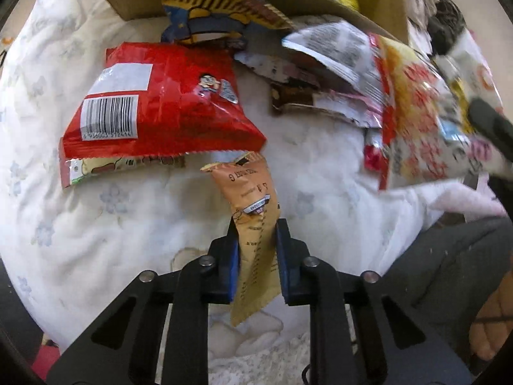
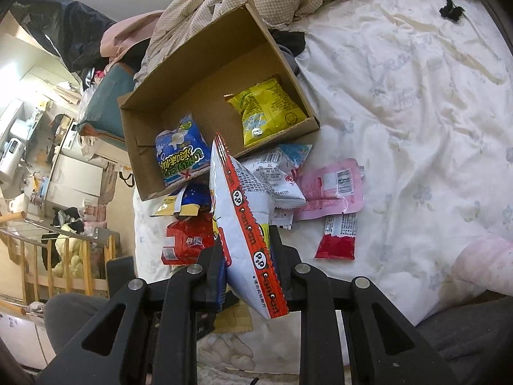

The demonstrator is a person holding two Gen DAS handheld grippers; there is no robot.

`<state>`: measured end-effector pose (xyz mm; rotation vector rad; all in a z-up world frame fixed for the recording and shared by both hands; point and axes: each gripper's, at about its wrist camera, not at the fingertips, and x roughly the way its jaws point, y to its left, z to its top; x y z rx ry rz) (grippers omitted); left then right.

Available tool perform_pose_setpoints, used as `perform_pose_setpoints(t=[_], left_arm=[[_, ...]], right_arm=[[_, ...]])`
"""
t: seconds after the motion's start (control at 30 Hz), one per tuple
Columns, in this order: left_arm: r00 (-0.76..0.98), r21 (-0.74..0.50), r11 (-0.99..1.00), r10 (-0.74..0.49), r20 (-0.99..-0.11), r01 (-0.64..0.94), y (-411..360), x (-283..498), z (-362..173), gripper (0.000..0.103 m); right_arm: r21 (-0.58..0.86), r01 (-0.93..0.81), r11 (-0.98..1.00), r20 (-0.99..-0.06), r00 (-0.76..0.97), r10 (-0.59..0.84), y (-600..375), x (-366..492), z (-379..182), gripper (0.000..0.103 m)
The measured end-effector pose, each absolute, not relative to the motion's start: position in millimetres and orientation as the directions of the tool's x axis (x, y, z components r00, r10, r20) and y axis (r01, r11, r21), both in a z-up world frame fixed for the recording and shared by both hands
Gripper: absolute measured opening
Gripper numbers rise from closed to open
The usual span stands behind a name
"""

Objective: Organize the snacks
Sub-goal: 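Grasp the tan stick packet with the left tool while the right grasps the striped bag, then carry both packets into the box and open both tools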

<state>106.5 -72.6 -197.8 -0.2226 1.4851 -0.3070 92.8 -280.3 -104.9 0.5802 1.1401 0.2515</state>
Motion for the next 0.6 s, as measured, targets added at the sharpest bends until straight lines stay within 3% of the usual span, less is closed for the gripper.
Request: perform_pose_setpoints(t=[0.3, 0.6], left_arm=[[0.183, -0.291, 0.942, -0.320, -0.929, 0.170, -84.6, 72.6, -148.8, 0.016], [0.365, -0.231, 0.955, -0.285, -0.886, 0.186, -48.8, 79.4, -76.0, 0.016]], right_arm=[[0.565, 0.081, 0.821, -0.760, 0.439, 0.479, -280.6, 88.3, -99.4, 0.023], [0.637, 0.014, 0.771, -0.654, 0.539, 0.530, -286.7, 78.8, -72.5, 0.023]])
